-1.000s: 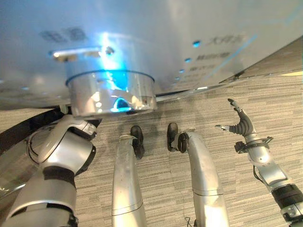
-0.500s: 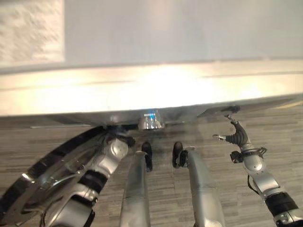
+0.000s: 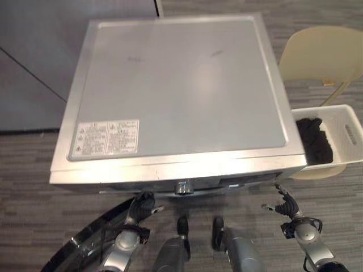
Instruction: Grab the laundry basket,head to the washer,open it,put in the laundry and shut it.
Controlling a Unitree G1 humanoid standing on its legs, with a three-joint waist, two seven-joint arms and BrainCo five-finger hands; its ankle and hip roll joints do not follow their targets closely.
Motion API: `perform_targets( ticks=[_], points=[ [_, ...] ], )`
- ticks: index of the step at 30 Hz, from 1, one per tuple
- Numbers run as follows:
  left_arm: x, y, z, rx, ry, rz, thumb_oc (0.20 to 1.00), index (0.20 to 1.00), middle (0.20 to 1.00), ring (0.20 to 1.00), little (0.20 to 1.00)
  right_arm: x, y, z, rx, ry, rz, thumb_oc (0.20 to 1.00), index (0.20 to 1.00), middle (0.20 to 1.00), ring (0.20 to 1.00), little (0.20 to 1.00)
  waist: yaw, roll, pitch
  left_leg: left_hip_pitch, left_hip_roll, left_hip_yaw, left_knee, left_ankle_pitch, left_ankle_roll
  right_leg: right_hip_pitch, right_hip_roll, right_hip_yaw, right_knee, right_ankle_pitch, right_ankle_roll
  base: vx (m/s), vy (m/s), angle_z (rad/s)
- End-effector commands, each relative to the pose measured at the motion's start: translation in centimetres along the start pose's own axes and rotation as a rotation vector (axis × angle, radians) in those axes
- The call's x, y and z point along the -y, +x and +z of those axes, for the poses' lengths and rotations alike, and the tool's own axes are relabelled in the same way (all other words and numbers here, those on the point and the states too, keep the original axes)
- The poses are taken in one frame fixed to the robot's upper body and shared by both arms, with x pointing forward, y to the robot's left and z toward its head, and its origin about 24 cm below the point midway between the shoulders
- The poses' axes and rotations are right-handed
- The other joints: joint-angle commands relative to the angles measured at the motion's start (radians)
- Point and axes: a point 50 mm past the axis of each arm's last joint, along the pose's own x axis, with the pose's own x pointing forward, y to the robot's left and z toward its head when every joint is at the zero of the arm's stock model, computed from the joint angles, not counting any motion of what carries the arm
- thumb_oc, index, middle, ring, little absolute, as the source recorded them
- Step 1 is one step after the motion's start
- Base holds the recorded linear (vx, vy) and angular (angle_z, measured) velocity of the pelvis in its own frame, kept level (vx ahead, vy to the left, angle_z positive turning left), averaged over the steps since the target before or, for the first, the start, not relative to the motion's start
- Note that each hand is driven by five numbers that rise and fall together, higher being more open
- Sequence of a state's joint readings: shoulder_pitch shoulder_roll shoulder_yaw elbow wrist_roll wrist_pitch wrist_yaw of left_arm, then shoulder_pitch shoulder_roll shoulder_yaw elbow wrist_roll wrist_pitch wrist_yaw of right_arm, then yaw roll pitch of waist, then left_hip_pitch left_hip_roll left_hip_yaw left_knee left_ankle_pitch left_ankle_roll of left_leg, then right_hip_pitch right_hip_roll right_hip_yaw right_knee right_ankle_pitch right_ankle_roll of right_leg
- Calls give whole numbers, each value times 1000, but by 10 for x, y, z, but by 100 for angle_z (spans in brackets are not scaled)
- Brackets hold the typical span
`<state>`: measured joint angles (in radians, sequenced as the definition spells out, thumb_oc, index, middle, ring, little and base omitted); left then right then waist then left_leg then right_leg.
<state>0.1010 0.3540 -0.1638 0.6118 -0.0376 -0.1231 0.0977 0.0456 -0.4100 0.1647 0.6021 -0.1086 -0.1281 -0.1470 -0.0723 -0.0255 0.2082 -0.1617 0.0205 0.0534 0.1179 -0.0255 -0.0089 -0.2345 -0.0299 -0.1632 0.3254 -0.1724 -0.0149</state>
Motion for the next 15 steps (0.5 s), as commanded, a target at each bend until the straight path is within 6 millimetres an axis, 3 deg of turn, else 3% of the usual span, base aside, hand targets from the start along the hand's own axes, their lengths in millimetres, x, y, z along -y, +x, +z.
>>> perform_targets(
  ticks=[1, 2, 4, 6, 7, 15],
  points=[
    [0, 1, 1, 15, -17, -9, 1000, 1000, 1000, 1000, 1000, 5, 0, -5, -10, -11, -13, 1000, 1000, 1000, 1000, 1000, 20, -22, -60, 21, -16, -6, -7, 0, -16, 96, -20, 70, -279, 166, 115, 141, 30, -16],
    [3, 1, -2, 8, -40, -8, 1000, 1000, 1000, 1000, 1000, 0, 0, -9, -34, -9, -2, 1000, 1000, 1000, 1000, 1000, 43, -30, -61, 21, -42, -123, 8, 28, -34, 118, -18, 107, -323, 196, 119, 73, 48, -26],
    [11, 1, -2, 6, -25, -35, 1000, 1000, 1000, 1000, 1000, -1, 0, -9, -39, -7, 2, 1000, 1000, 1000, 1000, 1000, 40, -31, -71, 42, -60, -186, -23, 7, -30, 145, -14, 135, -351, 204, 123, 139, 50, -72],
    [15, 0, -5, -10, -7, -55, 1000, 1000, 1000, 1000, 1000, -3, -1, -15, -62, -4, 13, 1000, 1000, 1000, 1000, 1000, 36, -25, -85, 79, -53, -173, -69, -9, -21, 162, -10, 148, -362, 203, 125, 144, 54, -82],
    [21, -1, -11, -37, 26, -81, 1000, 1000, 1000, 1000, 1000, -8, -4, -22, -95, -8, 24, 1000, 1000, 1000, 1000, 1000, 21, -18, -104, 121, -46, -132, -103, -19, -11, 173, -10, 174, -368, 212, 130, 88, 113, -32],
    [28, 5, 4, 23, 129, -143, 1000, 1000, 1000, 1000, 1000, -17, -9, -32, -153, 10, 37, 1000, 1000, 1000, 1000, 1000, -11, -12, -104, 179, -57, -11, -157, -37, 19, 143, 13, 300, -372, 267, 171, -36, 84, -67]
  ],
)
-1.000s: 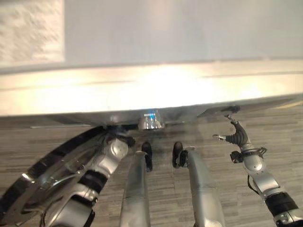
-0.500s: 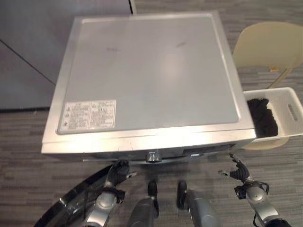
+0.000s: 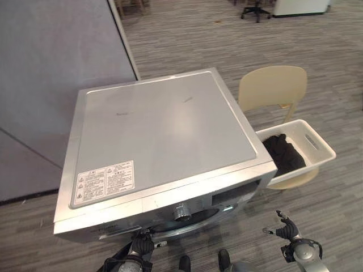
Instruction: Grab the laundry basket,head to the washer,open it,put in the laundry and shut it.
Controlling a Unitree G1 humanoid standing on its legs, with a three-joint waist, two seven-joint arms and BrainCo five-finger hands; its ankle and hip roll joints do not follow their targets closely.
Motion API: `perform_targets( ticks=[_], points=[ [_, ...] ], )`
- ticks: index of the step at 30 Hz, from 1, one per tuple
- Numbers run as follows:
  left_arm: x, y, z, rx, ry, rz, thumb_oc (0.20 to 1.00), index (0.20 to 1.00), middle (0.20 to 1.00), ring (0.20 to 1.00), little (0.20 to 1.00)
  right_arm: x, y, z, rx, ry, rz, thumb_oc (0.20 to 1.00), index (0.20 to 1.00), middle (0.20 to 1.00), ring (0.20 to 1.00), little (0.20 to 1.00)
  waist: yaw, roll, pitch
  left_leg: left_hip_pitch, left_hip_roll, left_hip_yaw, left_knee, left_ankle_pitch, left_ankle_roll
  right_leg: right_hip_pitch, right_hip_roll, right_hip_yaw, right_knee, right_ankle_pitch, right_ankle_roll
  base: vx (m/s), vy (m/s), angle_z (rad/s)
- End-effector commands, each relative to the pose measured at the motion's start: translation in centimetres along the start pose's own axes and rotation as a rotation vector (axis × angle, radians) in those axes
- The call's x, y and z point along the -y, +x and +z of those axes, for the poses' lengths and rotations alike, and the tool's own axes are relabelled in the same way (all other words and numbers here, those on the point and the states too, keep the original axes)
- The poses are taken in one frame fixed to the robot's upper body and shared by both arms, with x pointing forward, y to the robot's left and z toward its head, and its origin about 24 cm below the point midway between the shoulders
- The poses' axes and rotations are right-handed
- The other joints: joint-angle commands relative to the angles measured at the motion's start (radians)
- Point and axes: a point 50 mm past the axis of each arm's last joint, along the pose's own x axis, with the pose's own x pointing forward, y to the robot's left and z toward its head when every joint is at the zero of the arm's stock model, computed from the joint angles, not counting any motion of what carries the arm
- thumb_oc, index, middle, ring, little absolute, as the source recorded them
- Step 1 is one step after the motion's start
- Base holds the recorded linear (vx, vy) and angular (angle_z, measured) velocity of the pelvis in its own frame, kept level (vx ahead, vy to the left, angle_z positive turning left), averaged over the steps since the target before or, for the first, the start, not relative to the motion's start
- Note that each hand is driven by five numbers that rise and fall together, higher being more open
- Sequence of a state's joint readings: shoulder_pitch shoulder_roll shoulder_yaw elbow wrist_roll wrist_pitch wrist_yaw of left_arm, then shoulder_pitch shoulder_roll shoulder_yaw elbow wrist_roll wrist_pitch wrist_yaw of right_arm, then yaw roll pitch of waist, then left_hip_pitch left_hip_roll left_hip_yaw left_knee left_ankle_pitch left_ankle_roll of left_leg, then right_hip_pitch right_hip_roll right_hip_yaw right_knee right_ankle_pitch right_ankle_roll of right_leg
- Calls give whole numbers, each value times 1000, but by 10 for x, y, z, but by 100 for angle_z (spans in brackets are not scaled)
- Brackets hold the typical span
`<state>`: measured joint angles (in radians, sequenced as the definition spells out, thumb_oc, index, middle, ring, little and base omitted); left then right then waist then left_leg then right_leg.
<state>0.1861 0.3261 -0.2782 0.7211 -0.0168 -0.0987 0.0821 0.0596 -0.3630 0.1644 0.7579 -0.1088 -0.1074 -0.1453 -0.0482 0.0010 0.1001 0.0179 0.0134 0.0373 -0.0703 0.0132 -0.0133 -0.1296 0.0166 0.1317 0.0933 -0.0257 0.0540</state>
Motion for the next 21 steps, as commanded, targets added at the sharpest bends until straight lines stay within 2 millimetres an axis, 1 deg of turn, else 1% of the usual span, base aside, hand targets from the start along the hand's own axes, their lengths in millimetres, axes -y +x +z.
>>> perform_targets(
  ticks=[1, 2, 3, 4, 5, 6, 7, 8, 9, 10, 11, 12, 13, 14, 15, 16, 17, 18, 19, 20, 21],
  points=[
    [-17, 19, 74, 268, 117, 22, 1000, 1000, 1000, 1000, 1000, 1, 4, 14, 52, -21, -5, 1000, 1000, 1000, 1000, 1000, -34, -40, 24, -6, -38, 64, 40, -85, 26, -13, -26, -4, -105, 136, 122, -197, -16, -148],
    [-19, 19, 80, 292, 126, 23, 1000, 1000, 1000, 1000, 1000, 1, 5, 17, 64, -18, -10, 1000, 1000, 1000, 1000, 1000, -20, -39, 31, -13, -25, 93, 46, -88, 28, -29, -38, -65, -98, 127, 118, -261, -46, -171],
    [-21, 18, 87, 320, 136, 23, 1000, 1000, 1000, 1000, 1000, -1, 5, 22, 85, -11, -5, 1000, 1000, 1000, 1000, 1000, 0, -37, 36, -20, -7, 127, 44, -82, 25, -41, -68, -197, -76, 107, 107, -229, -108, -201],
    [-23, 16, 92, 344, 140, 26, 1000, 1000, 1000, 1000, 1000, -4, 6, 29, 108, -11, -1, 1000, 1000, 1000, 1000, 1000, 22, -37, 38, -29, 13, 171, 43, -71, 21, -50, -111, -361, -44, 82, 99, -196, -118, -197],
    [-24, 15, 95, 360, 142, 25, 1000, 1000, 1000, 1000, 1000, -4, 7, 31, 115, -17, -1, 1000, 1000, 1000, 1000, 1000, 39, -33, 40, -25, 30, 205, 47, -72, 18, -33, -141, -474, -28, 60, 92, -113, -117, -174],
    [-26, 14, 96, 366, 147, 26, 1000, 1000, 1000, 1000, 1000, -6, 8, 34, 125, -36, 7, 1000, 1000, 1000, 1000, 1000, 63, -27, 35, -12, 55, 244, 54, -89, 12, -9, -178, -584, -1, 32, 95, -83, -90, -156],
    [-28, 14, 98, 371, 147, 29, 1000, 1000, 1000, 1000, 1000, -6, 10, 38, 133, -50, 4, 1000, 1000, 1000, 1000, 1000, 78, -24, 39, -4, 71, 286, 65, -94, 13, 0, -214, -655, 49, 25, 92, -54, -79, -147],
    [-29, 13, 99, 376, 142, 30, 1000, 1000, 1000, 1000, 1000, -6, 11, 41, 140, -61, 4, 1000, 1000, 1000, 1000, 1000, 79, -21, 40, 9, 80, 320, 70, -101, 17, -7, -244, -677, 106, 27, 96, -52, -60, -182],
    [-30, 14, 98, 369, 143, 33, 1000, 1000, 1000, 1000, 1000, -7, 11, 42, 139, -63, 4, 1000, 1000, 1000, 1000, 1000, 76, -21, 41, 26, 81, 348, 72, -113, 21, -26, -267, -649, 163, 31, 109, 35, -126, -151],
    [-28, 15, 101, 374, 145, 26, 1000, 1000, 1000, 1000, 1000, -3, 13, 45, 147, -60, -12, 1000, 1000, 1000, 1000, 1000, 64, -27, 39, 30, 80, 358, 88, -124, 22, -10, -263, -617, 126, 24, 114, 77, -177, -132],
    [-26, 15, 102, 377, 156, 13, 1000, 1000, 1000, 1000, 1000, -4, 12, 43, 135, -48, -8, 1000, 1000, 1000, 1000, 1000, 53, -33, 34, 33, 81, 365, 111, -138, 18, 8, -241, -575, 85, 13, 110, 66, -167, -82],
    [-25, 15, 102, 376, 157, 13, 1000, 1000, 1000, 1000, 1000, -4, 12, 43, 133, -48, -7, 1000, 1000, 1000, 1000, 1000, 57, -32, 34, 33, 83, 369, 115, -140, 17, 10, -238, -572, 80, 15, 109, 120, -212, -84],
    [-18, 15, 106, 393, 144, -4, 1000, 1000, 1000, 1000, 1000, 1, 12, 43, 134, -53, -33, 1000, 1000, 1000, 1000, 1000, 48, -25, 37, 16, 111, 389, 219, -146, -5, 23, -214, -545, 26, 19, 104, 131, -240, -78],
    [-13, 15, 110, 405, 143, -17, 1000, 1000, 1000, 1000, 1000, 3, 12, 42, 131, -57, -40, 1000, 1000, 1000, 1000, 1000, 42, -23, 47, -2, 127, 381, 277, -152, -4, 27, -200, -520, 12, 14, 86, 191, -326, -132],
    [-9, 16, 113, 409, 125, -27, 1000, 1000, 1000, 1000, 1000, 7, 12, 43, 137, -51, -54, 1000, 1000, 1000, 1000, 1000, 36, -15, 56, -25, 155, 367, 351, -134, -15, 38, -176, -499, -8, 4, 75, 101, -203, -118],
    [-9, 16, 114, 411, 124, -28, 1000, 1000, 1000, 1000, 1000, 8, 12, 43, 137, -52, -56, 1000, 1000, 1000, 1000, 1000, 37, -10, 57, -31, 164, 365, 365, -139, -20, 40, -169, -499, -11, 4, 72, 141, -206, -115],
    [-2, 17, 114, 410, 121, -41, 1000, 1000, 1000, 1000, 1000, 11, 12, 43, 136, -56, -63, 1000, 1000, 1000, 1000, 1000, 38, -2, 82, -85, 200, 310, 486, -81, -46, 64, -140, -476, -31, -16, 44, 119, -149, -60],
    [-1, 17, 115, 412, 126, -44, 1000, 1000, 1000, 1000, 1000, 12, 11, 42, 138, -60, -63, 1000, 1000, 1000, 1000, 1000, 45, -3, 90, -116, 173, 251, 507, -79, -43, 74, -130, -458, -43, -24, 35, 111, -182, -69],
    [0, 17, 115, 413, 127, -44, 1000, 1000, 1000, 1000, 1000, 13, 10, 42, 141, -60, -63, 1000, 1000, 1000, 1000, 1000, 52, -15, 99, -171, 127, 211, 527, -74, -24, 76, -133, -452, -54, -13, 23, 98, -92, -119],
    [1, 16, 114, 411, 125, -43, 1000, 1000, 1000, 1000, 1000, 12, 9, 41, 142, -59, -59, 1000, 1000, 1000, 1000, 1000, 61, -22, 103, -213, 89, 173, 529, -88, -18, 88, -129, -436, -59, -18, 24, 59, -59, -156],
    [1, 16, 114, 411, 125, -43, 1000, 1000, 1000, 1000, 1000, 12, 9, 41, 141, -59, -59, 1000, 1000, 1000, 1000, 1000, 61, -22, 103, -214, 89, 172, 531, -90, -17, 88, -129, -437, -59, -19, 25, 136, -32, -160]
  ],
)
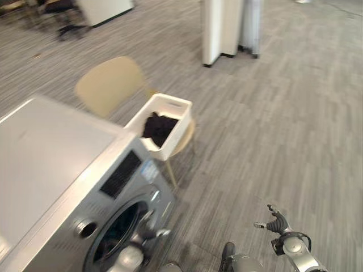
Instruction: Grab the laundry basket,head to the washer,open it,put in the laundry and shut it.
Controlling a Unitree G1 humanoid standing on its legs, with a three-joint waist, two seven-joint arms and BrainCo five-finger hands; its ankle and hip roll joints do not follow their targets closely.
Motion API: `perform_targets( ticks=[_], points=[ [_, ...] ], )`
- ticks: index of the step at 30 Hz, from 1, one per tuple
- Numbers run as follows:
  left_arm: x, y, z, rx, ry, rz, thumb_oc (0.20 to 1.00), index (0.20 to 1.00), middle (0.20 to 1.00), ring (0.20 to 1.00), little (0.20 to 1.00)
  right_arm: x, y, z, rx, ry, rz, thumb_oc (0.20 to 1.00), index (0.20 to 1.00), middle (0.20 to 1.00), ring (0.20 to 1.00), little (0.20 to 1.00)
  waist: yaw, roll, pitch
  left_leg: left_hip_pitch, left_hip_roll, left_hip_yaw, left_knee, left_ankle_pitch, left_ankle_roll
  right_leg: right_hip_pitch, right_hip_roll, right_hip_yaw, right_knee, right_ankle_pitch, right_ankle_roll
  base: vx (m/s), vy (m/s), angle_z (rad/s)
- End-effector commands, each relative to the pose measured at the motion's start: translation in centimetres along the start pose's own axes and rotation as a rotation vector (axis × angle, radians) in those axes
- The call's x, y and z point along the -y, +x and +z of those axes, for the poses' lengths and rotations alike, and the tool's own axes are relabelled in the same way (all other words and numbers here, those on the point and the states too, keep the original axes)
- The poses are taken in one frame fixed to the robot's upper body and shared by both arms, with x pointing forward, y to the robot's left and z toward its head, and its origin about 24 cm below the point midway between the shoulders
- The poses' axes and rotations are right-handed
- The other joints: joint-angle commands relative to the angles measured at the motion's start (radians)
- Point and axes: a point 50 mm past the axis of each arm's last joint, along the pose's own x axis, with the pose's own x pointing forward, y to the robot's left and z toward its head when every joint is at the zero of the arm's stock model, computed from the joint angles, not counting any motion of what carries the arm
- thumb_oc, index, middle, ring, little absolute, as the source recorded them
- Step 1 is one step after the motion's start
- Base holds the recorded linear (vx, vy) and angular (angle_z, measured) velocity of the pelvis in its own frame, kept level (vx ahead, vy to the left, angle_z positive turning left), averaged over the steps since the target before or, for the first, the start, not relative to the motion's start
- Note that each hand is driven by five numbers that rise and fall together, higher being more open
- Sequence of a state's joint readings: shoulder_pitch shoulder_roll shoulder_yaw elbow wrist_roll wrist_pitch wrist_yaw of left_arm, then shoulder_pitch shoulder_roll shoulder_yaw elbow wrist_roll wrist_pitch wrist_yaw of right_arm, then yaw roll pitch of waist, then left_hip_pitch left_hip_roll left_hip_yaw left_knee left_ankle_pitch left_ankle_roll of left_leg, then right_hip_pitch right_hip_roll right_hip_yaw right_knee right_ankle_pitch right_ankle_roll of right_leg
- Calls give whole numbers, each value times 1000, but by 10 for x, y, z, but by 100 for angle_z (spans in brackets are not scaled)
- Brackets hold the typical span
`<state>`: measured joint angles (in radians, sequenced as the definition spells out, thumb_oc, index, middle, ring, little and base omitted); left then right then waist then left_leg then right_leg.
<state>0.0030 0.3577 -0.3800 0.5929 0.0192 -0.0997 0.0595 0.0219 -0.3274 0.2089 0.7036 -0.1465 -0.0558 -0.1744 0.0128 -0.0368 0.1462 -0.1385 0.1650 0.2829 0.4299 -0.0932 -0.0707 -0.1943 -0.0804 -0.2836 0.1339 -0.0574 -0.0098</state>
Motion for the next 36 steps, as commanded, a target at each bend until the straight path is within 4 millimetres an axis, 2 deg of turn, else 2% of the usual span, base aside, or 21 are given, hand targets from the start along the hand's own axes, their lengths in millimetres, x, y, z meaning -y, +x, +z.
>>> perform_targets(
  ticks=[1, 2, 4, 5, 6, 9, 10, 14, 15, 16, 18, 19, 21, 25, 26, 27, 30, 31, 32, 33, 36],
  points=[
    [0, 2, 19, 99, -14, 24, 1000, 1000, 1000, 1000, 1000, 25, 3, 12, 77, -32, -64, 1000, 1000, 1000, 1000, 1000, 14, 10, 64, -92, -95, -94, 9, 0, 48, 170, -27, -4, -106, 3, 93, 157, -34, -123],
    [0, 1, 18, 93, -18, 33, 1000, 1000, 1000, 1000, 1000, 24, 2, 10, 71, -27, -64, 1000, 1000, 1000, 1000, 1000, 27, 5, 67, -127, -115, -102, -19, -7, 57, 188, -22, 7, -114, -6, 95, 349, -37, -102],
    [-3, -2, 11, 68, -41, 63, 1000, 1000, 1000, 1000, 1000, 21, 0, 5, 52, -24, -69, 1000, 1000, 1000, 1000, 1000, 63, 15, 67, -172, -148, -110, -169, 95, 53, 240, 19, 27, -128, -33, 94, 357, -16, -75],
    [-3, -2, 11, 68, -41, 63, 1000, 1000, 1000, 1000, 1000, 21, 0, 5, 52, -24, -69, 1000, 1000, 1000, 1000, 1000, 63, 15, 67, -171, -148, -110, -170, 95, 53, 241, 18, 27, -128, -33, 94, 371, -5, -89],
    [-7, -3, 9, 61, -49, 82, 1000, 1000, 1000, 1000, 1000, 21, 0, 0, 31, -19, -78, 1000, 1000, 1000, 1000, 1000, 91, 31, 62, -200, -155, -104, -309, 177, 32, 281, 58, 42, -140, -52, 96, 257, 1, -100],
    [-11, -4, 7, 55, -66, 102, 1000, 1000, 1000, 1000, 1000, 20, 1, -2, 19, -22, -71, 1000, 1000, 1000, 1000, 1000, 109, 30, 47, -179, -151, -94, -372, 195, 38, 315, 73, 64, -142, -73, 100, 401, 55, -61],
    [-17, -7, 3, 41, -69, 131, 1000, 1000, 1000, 1000, 1000, 16, 0, -2, 21, -22, -62, 1000, 1000, 1000, 1000, 1000, 111, 9, 32, -174, -154, -106, -325, 182, 57, 334, 61, 66, -126, -95, 105, 255, 58, -23],
    [-20, -9, -4, 11, -76, 152, 1000, 1000, 1000, 1000, 1000, 11, -1, -4, 11, -23, -43, 1000, 1000, 1000, 1000, 1000, 131, -26, 10, -153, -167, -110, -285, 137, 83, 340, 18, 66, -53, -103, 138, 348, 86, 7],
    [-20, -10, -6, 4, -76, 154, 1000, 1000, 1000, 1000, 1000, 10, -1, -4, 10, -22, -37, 1000, 1000, 1000, 1000, 1000, 133, -33, 6, -133, -179, -111, -287, 121, 99, 329, 0, 63, 4, -78, 153, 416, 192, 36],
    [-26, -11, -8, -2, -75, 173, 1000, 1000, 1000, 1000, 1000, 11, 1, 0, 24, -16, -39, 1000, 1000, 1000, 1000, 1000, 125, -41, 13, -104, -201, -125, -282, 92, 129, 269, -31, 80, 172, 26, 195, 290, 146, 40],
    [-28, -11, -9, -7, -71, 180, 1000, 1000, 1000, 1000, 1000, 12, 1, 2, 29, -10, -41, 1000, 1000, 1000, 1000, 1000, 121, -33, 15, -84, -200, -137, -287, 81, 141, 224, -36, 94, 244, 58, 200, 215, 98, 51],
    [-31, -11, -11, -15, -76, 198, 1000, 1000, 1000, 1000, 1000, 12, 3, 8, 52, 3, -43, 1000, 1000, 1000, 1000, 1000, 101, -7, 31, -18, -200, -170, -317, 62, 156, 119, -48, 89, 334, 60, 182, 383, 48, 67],
    [-33, -10, -11, -14, -84, 215, 1000, 1000, 1000, 1000, 1000, 15, 5, 18, 91, 23, -49, 1000, 1000, 1000, 1000, 1000, 66, 16, 44, 42, -202, -208, -350, 49, 151, 32, -38, 83, 235, 18, 145, 384, -43, 77],
    [-33, -11, -16, -36, -91, 226, 1000, 1000, 1000, 1000, 1000, 16, 6, 21, 98, 25, -53, 1000, 1000, 1000, 1000, 1000, 35, 18, 58, 107, -217, -247, -377, 26, 137, -19, -29, 94, 56, 57, 150, 232, -89, 68],
    [-31, -11, -17, -43, -94, 226, 1000, 1000, 1000, 1000, 1000, 15, 6, 20, 91, 26, -54, 1000, 1000, 1000, 1000, 1000, 20, 16, 62, 128, -226, -276, -385, 18, 134, -33, -5, 148, 3, 76, 160, 425, -210, 45],
    [-31, -10, -18, -49, -93, 232, 1000, 1000, 1000, 1000, 1000, 15, 5, 19, 89, 29, -54, 1000, 1000, 1000, 1000, 1000, -2, 17, 63, 153, -236, -323, -396, 9, 126, -73, 21, 263, -41, 111, 177, 330, -165, 57],
    [-30, -8, -19, -57, -87, 230, 1000, 1000, 1000, 1000, 1000, 15, 4, 18, 93, 23, -50, 1000, 1000, 1000, 1000, 1000, -17, 13, 56, 189, -240, -368, -389, -35, 114, -64, 15, 308, -74, 126, 178, 300, -189, 92],
    [-28, -9, -22, -68, -90, 224, 1000, 1000, 1000, 1000, 1000, 13, 4, 17, 87, 24, -37, 1000, 1000, 1000, 1000, 1000, -15, 10, 48, 199, -242, -369, -377, -47, 107, -49, 3, 296, -84, 136, 170, 381, -322, 107],
    [-23, -10, -30, -108, -126, 229, 1000, 1000, 1000, 1000, 1000, 14, 5, 17, 87, 18, -37, 1000, 1000, 1000, 1000, 1000, -10, 10, 43, 177, -227, -371, -273, -51, 77, -16, -7, 266, -80, 144, 155, 271, -229, 101],
    [-23, -10, -30, -107, -126, 229, 1000, 1000, 1000, 1000, 1000, 14, 5, 17, 87, 18, -37, 1000, 1000, 1000, 1000, 1000, -13, 12, 44, 174, -227, -373, -267, -54, 77, -15, -6, 263, -81, 144, 154, 211, -236, 102],
    [-18, -12, -37, -140, -194, 237, 1000, 1000, 1000, 1000, 1000, 20, 7, 19, 94, 21, -53, 1000, 1000, 1000, 1000, 1000, -3, 3, 51, 48, -178, -281, -62, -7, 49, 53, -35, 184, -104, 119, 126, 60, -145, 60]
  ],
)
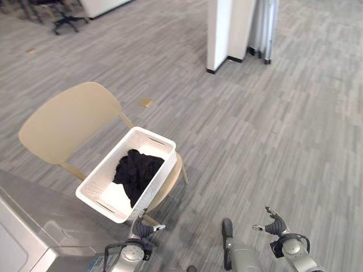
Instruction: Grab the laundry basket,head to the washer,open it,put in the laundry and shut it.
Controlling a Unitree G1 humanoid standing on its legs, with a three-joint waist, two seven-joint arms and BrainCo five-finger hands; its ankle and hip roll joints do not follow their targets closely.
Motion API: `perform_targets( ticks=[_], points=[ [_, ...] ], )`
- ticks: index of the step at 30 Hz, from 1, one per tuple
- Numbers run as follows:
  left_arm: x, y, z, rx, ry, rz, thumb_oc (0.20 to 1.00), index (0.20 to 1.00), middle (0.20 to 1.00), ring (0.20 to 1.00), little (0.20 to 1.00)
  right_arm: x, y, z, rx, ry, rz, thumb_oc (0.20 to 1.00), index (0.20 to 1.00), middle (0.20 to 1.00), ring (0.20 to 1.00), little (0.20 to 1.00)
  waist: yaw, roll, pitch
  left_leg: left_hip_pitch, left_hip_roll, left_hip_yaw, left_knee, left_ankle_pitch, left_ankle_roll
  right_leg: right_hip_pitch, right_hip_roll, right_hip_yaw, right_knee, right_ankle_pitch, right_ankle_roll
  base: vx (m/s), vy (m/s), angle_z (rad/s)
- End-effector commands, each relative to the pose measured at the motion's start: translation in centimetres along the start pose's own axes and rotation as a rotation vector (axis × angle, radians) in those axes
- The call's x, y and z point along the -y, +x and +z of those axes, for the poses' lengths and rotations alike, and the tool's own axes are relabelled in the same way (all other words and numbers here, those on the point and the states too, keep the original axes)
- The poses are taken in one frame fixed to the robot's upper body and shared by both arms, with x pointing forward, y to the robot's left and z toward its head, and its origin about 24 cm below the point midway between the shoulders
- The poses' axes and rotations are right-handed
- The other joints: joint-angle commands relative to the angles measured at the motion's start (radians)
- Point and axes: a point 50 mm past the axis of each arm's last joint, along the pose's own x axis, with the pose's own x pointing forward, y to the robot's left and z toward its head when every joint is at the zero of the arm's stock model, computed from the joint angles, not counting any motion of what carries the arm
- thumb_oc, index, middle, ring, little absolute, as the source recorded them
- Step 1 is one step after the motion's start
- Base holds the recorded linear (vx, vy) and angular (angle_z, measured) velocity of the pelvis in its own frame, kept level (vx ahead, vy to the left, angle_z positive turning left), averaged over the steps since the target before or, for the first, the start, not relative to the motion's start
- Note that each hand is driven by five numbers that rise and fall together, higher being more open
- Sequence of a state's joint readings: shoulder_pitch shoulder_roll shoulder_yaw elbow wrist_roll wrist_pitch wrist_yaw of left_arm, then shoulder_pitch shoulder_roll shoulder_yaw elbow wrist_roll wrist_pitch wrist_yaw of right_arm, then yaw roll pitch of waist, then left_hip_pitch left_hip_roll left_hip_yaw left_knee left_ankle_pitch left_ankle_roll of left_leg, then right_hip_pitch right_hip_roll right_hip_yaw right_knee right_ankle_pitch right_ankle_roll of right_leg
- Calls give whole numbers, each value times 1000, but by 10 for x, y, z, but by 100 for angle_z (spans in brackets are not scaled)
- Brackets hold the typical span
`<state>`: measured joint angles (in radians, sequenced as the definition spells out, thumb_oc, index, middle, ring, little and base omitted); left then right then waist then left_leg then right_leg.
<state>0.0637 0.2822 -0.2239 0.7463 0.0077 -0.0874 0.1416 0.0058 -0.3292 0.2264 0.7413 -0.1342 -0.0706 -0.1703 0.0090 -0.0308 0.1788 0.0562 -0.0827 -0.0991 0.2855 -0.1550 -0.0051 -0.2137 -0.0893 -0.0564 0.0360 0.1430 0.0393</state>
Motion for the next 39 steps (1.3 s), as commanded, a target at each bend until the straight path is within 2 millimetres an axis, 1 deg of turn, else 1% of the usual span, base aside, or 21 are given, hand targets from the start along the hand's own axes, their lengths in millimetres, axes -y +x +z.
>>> perform_targets(
  ticks=[1, 4, 6, 7, 8, 11, 15, 16, 18, 20, 21, 22, 23, 24, 28, 33, 34, 35, 36, 37, 39],
  points=[
    [-15, 4, 14, 68, -68, 69, 1000, 1000, 1000, 1000, 1000, 24, 5, 20, 99, 24, -75, 1000, 1000, 1000, 1000, 1000, 5, -6, 21, -174, 88, 135, 120, 66, -16, 94, -32, -66, -14, -92, 69, 98, -164, 53],
    [-13, 4, 8, 37, -81, 71, 1000, 1000, 1000, 1000, 1000, 26, 2, 15, 90, 26, -84, 1000, 1000, 1000, 1000, 1000, 17, -14, 19, -225, 113, 234, 105, 58, -2, 154, -34, -137, -42, -126, 60, 128, -121, 69],
    [-14, 5, 9, 38, -72, 73, 1000, 1000, 1000, 1000, 1000, 26, -2, 5, 56, 35, -95, 1000, 1000, 1000, 1000, 1000, 11, -12, 5, -241, 121, 328, -24, 70, 6, 187, -33, -200, -51, -157, 61, 172, -55, 124],
    [-14, 5, 9, 38, -72, 73, 1000, 1000, 1000, 1000, 1000, 26, -2, 5, 56, 35, -95, 1000, 1000, 1000, 1000, 1000, 9, -13, 4, -241, 119, 327, -26, 71, 6, 187, -34, -202, -51, -158, 61, 291, -10, 106],
    [-17, 7, 14, 55, -63, 86, 1000, 1000, 1000, 1000, 1000, 27, -3, -1, 29, 43, -110, 1000, 1000, 1000, 1000, 1000, 4, -10, -4, -280, 142, 411, -47, 91, -14, 221, -27, -235, -49, -198, 60, 189, 5, 103],
    [-21, 6, 14, 53, -80, 105, 1000, 1000, 1000, 1000, 1000, 24, -2, -2, 15, 35, -97, 1000, 1000, 1000, 1000, 1000, 13, -7, -14, -260, 150, 431, -100, 98, -11, 240, -25, -272, -34, -215, 62, 214, 85, 127],
    [-28, 1, 1, 16, -66, 139, 1000, 1000, 1000, 1000, 1000, 19, 1, -2, 2, 23, -87, 1000, 1000, 1000, 1000, 1000, 43, -20, -39, -188, 100, 378, -172, 84, 22, 261, -66, -318, 64, -228, 94, 273, 194, 38],
    [-34, -2, -4, 7, -52, 153, 1000, 1000, 1000, 1000, 1000, 20, 2, 1, 15, 26, -87, 1000, 1000, 1000, 1000, 1000, 58, -23, -30, -155, 84, 353, -185, 72, 42, 231, -101, -322, 186, -196, 109, 88, 120, 27],
    [-36, -2, -5, 5, -52, 162, 1000, 1000, 1000, 1000, 1000, 22, 3, 6, 28, 31, -94, 1000, 1000, 1000, 1000, 1000, 60, -23, -21, -156, 79, 344, -192, 94, 56, 196, -110, -315, 245, -157, 111, 49, 85, 39],
    [-38, -5, -9, -4, -45, 171, 1000, 1000, 1000, 1000, 1000, 25, 5, 16, 72, 41, -107, 1000, 1000, 1000, 1000, 1000, 53, -12, -10, -115, 65, 272, -224, 94, 65, 125, -83, -222, 322, -147, 111, 121, 30, 96],
    [-38, -5, -9, -4, -45, 171, 1000, 1000, 1000, 1000, 1000, 25, 5, 16, 72, 41, -107, 1000, 1000, 1000, 1000, 1000, 53, -10, -13, -119, 67, 271, -225, 97, 65, 123, -81, -223, 317, -143, 109, 139, -8, 111],
    [-37, -5, -10, -5, -41, 166, 1000, 1000, 1000, 1000, 1000, 27, 6, 21, 92, 38, -113, 1000, 1000, 1000, 1000, 1000, 47, -6, -10, -109, 63, 238, -234, 102, 63, 105, -60, -185, 301, -159, 103, 136, -75, 100],
    [-34, -5, -11, -5, -42, 159, 1000, 1000, 1000, 1000, 1000, 31, 5, 27, 123, 38, -118, 1000, 1000, 1000, 1000, 1000, 29, -6, 0, -89, 51, 179, -247, 107, 57, 80, -23, -97, 248, -178, 100, 136, -74, 88],
    [-34, -5, -11, -5, -42, 159, 1000, 1000, 1000, 1000, 1000, 31, 5, 27, 124, 38, -119, 1000, 1000, 1000, 1000, 1000, 28, -5, -3, -93, 52, 179, -247, 109, 57, 79, -22, -98, 244, -174, 100, 114, -94, 69],
    [-33, -2, -8, -1, -23, 152, 1000, 1000, 1000, 1000, 1000, 38, 3, 35, 174, 38, -141, 1000, 1000, 1000, 1000, 1000, -1, -22, 5, -84, 19, 65, -253, 113, 44, 56, 30, 54, 121, -147, 107, 78, -108, 121],
    [-30, -5, -17, -34, -35, 149, 1000, 1000, 1000, 1000, 1000, 52, -3, 69, 345, -19, -163, 1000, 1000, 1000, 1000, 1000, 12, -37, -24, -82, 18, 32, -273, 115, 27, 126, 15, 12, 30, -135, 100, 63, -124, 72],
    [-28, -8, -24, -54, -39, 140, 1000, 1000, 1000, 1000, 1000, 59, -8, 90, 452, -104, -163, 1000, 1000, 1000, 1000, 1000, 24, -41, -36, -80, 25, 27, -285, 121, 20, 148, 16, 2, 3, -132, 96, 82, -105, 3],
    [-28, -8, -24, -55, -39, 140, 1000, 1000, 1000, 1000, 1000, 59, -8, 90, 452, -104, -163, 1000, 1000, 1000, 1000, 1000, 23, -40, -35, -78, 26, 26, -285, 121, 20, 149, 16, 1, 1, -132, 95, 96, -121, 2],
    [-29, -10, -29, -69, -26, 139, 1000, 1000, 1000, 1000, 1000, 65, -17, 115, 582, -199, -154, 1000, 1000, 1000, 1000, 1000, 37, -44, -42, -71, 31, 18, -299, 127, 14, 169, 20, -14, -19, -135, 91, 45, -64, 6],
    [-29, -10, -29, -69, -26, 139, 1000, 1000, 1000, 1000, 1000, 65, -18, 115, 582, -199, -154, 1000, 1000, 1000, 1000, 1000, 36, -43, -41, -69, 31, 17, -300, 127, 14, 171, 20, -16, -20, -135, 91, 89, -110, 12],
    [-28, -13, -33, -72, -7, 129, 1000, 1000, 1000, 1000, 1000, 66, -31, 144, 738, -348, -115, 1000, 1000, 1000, 1000, 1000, 54, -47, -48, -58, 38, -1, -313, 132, 4, 195, 23, -41, -42, -143, 85, 69, -71, 11]
  ],
)
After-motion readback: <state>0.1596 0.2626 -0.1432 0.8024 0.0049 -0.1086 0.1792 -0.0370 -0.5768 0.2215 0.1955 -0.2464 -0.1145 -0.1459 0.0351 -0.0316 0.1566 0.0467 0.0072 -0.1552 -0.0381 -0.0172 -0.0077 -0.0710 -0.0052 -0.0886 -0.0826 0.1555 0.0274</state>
